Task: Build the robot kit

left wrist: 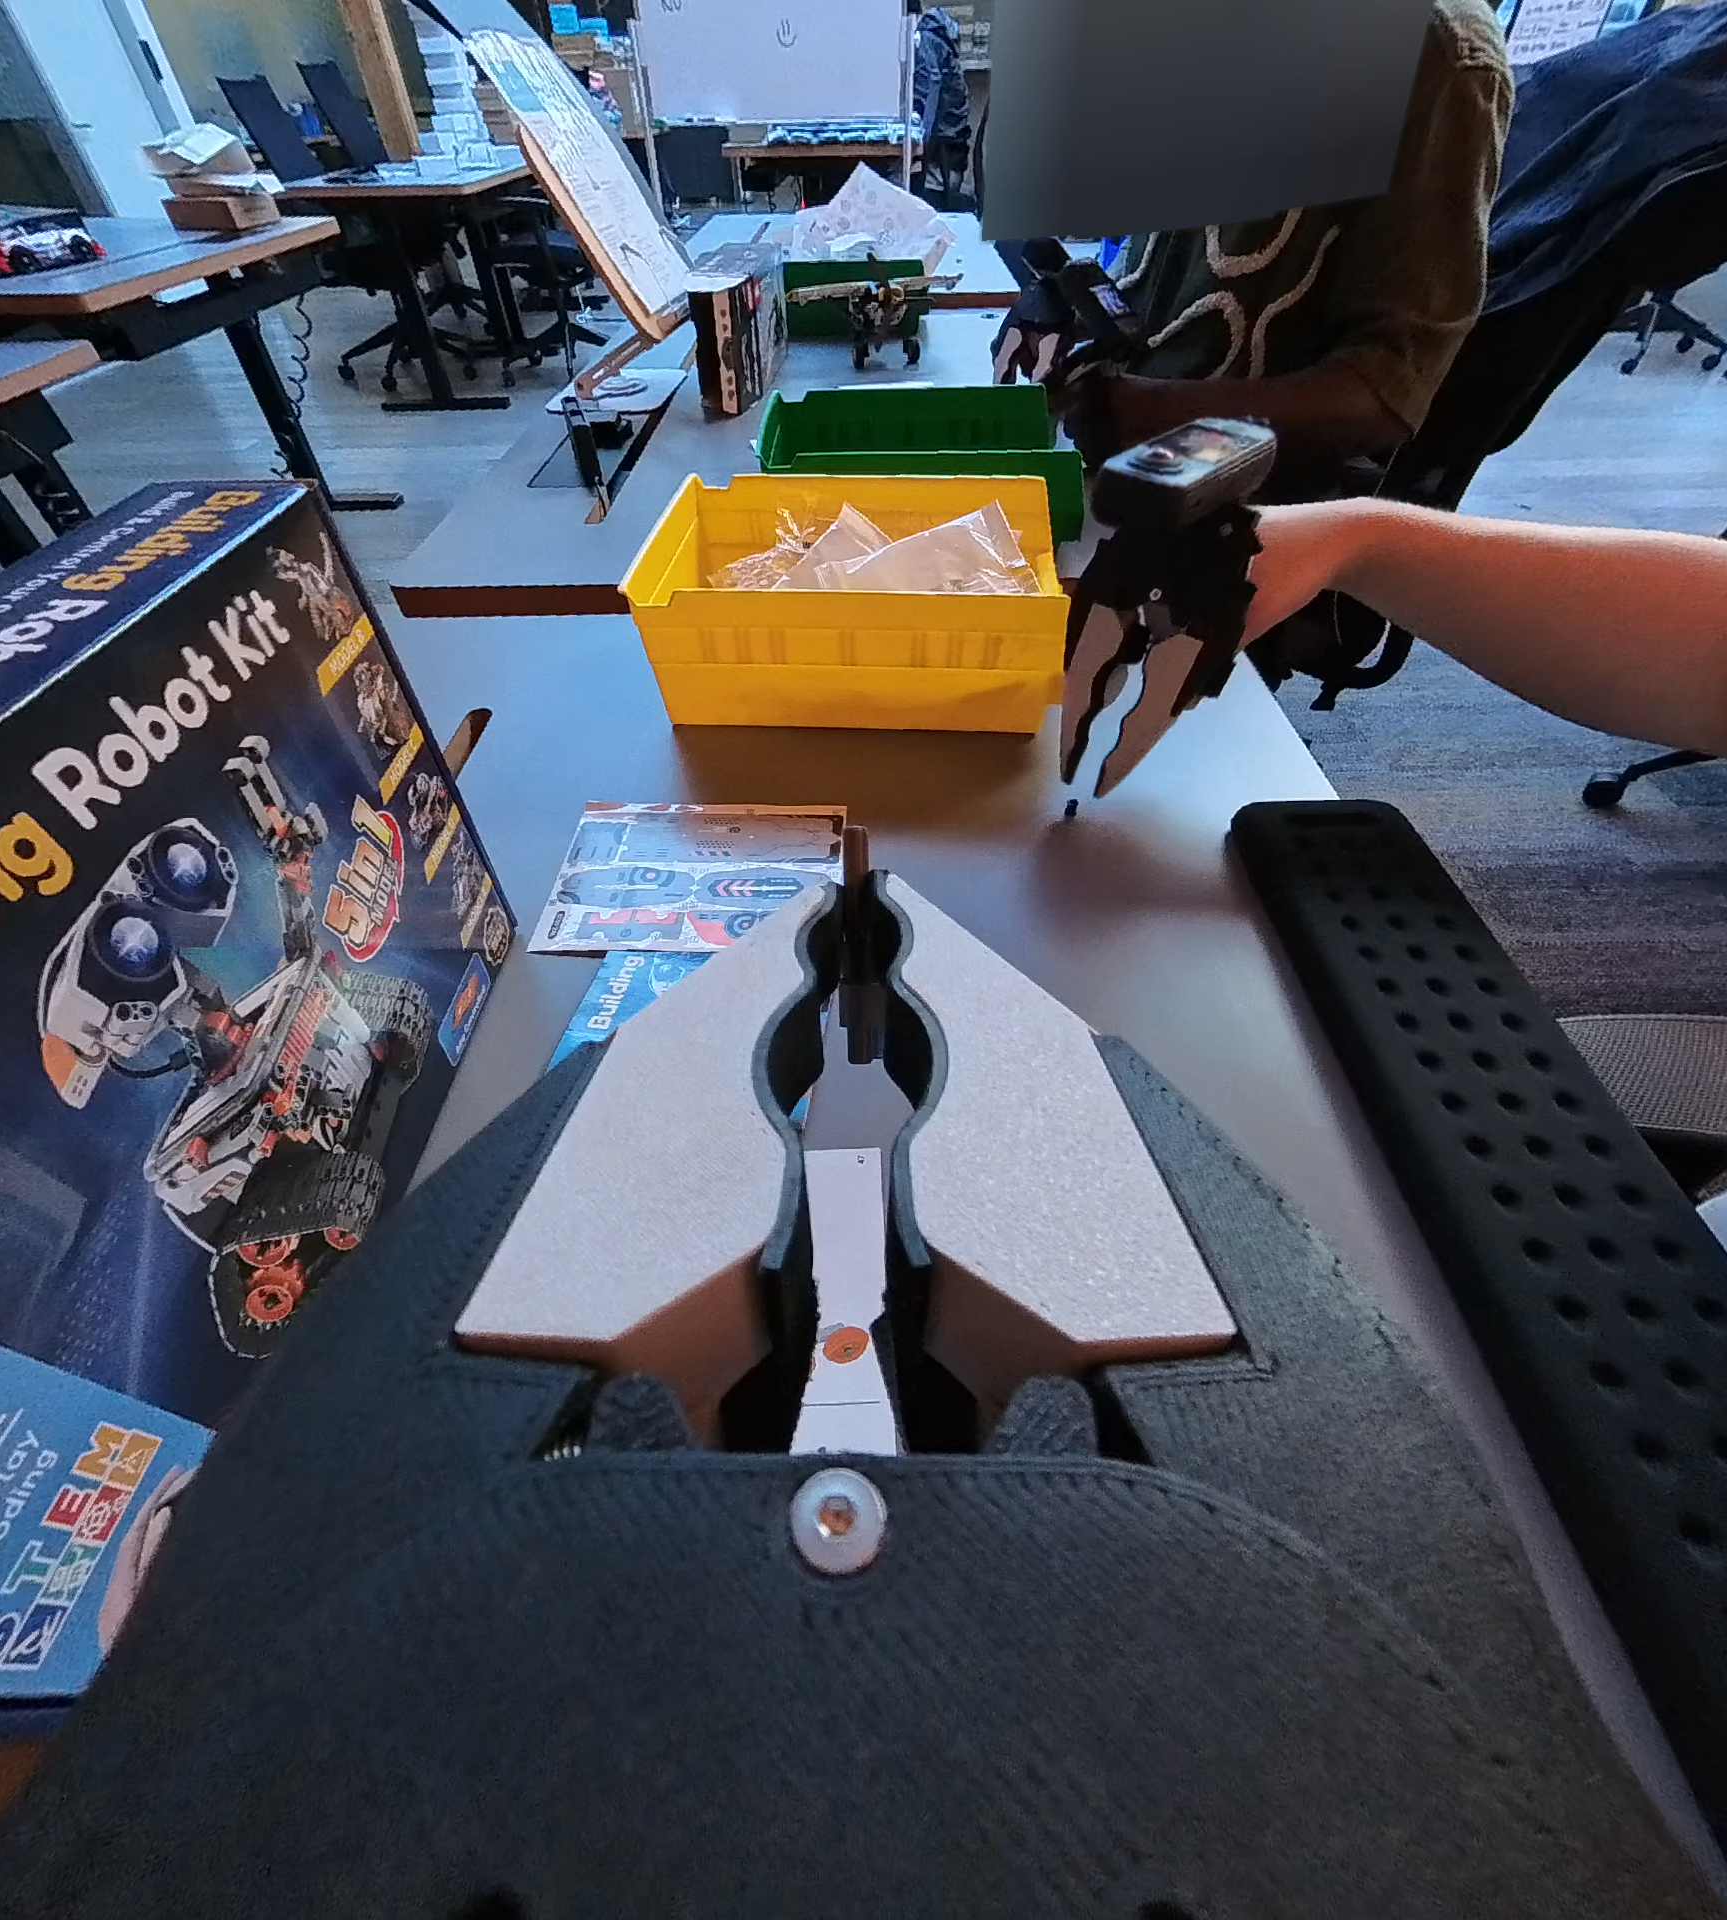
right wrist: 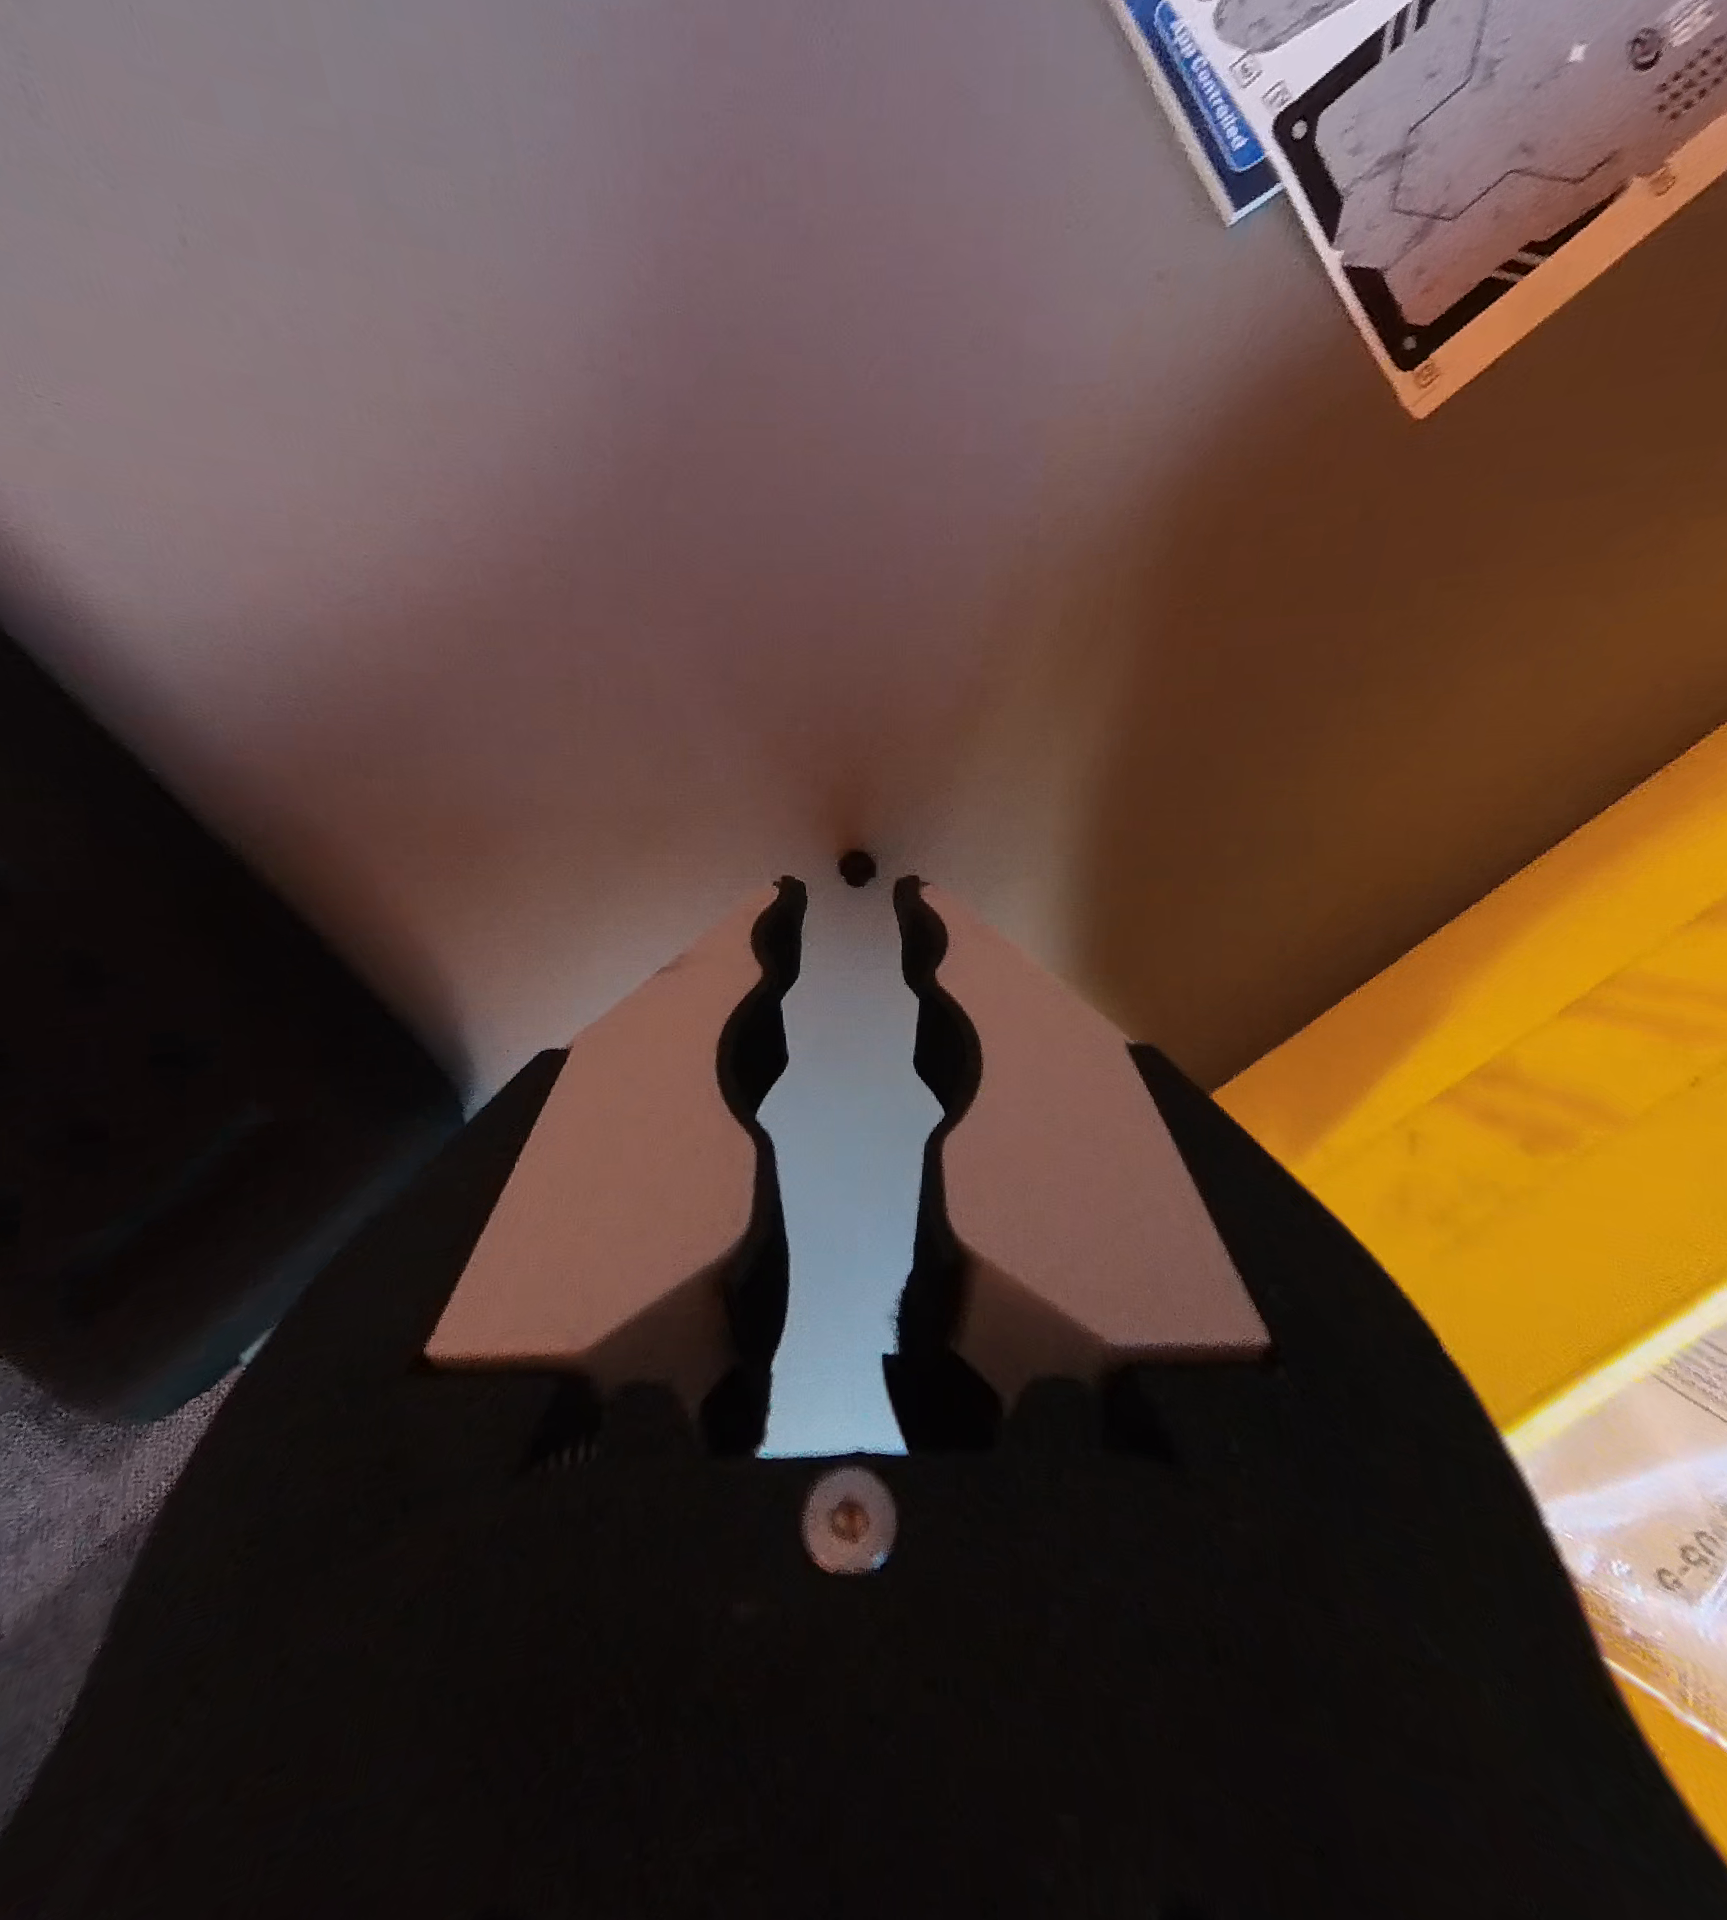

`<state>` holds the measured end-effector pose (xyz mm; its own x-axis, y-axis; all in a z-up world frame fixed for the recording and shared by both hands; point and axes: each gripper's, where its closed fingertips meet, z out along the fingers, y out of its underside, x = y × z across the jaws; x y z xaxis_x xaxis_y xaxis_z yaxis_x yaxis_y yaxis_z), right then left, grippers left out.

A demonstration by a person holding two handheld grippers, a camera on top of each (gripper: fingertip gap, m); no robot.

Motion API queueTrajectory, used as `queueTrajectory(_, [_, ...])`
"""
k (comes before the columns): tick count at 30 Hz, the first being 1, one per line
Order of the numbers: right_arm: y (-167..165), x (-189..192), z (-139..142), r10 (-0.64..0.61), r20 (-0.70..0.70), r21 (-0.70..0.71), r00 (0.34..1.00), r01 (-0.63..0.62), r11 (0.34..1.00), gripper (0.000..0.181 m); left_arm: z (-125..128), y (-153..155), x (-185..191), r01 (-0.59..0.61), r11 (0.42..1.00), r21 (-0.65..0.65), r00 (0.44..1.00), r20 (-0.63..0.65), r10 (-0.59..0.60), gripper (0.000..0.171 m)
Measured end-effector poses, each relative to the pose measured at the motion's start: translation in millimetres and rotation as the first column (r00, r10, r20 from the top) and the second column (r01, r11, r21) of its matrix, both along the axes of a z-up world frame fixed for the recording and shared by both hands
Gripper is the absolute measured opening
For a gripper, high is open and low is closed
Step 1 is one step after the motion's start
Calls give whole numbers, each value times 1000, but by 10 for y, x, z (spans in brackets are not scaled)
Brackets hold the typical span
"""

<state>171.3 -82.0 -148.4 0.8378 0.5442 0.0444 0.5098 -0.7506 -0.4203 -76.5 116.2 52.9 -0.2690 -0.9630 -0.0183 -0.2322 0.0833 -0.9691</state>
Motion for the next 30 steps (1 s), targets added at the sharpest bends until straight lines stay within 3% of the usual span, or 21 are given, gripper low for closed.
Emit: queueTrajectory(30, [52, 0, -139, 74, 43, -71, 996, -71, 995, 11, -20, 56, -24, -9, 1000, -13, 1000, -1, 9, 1])
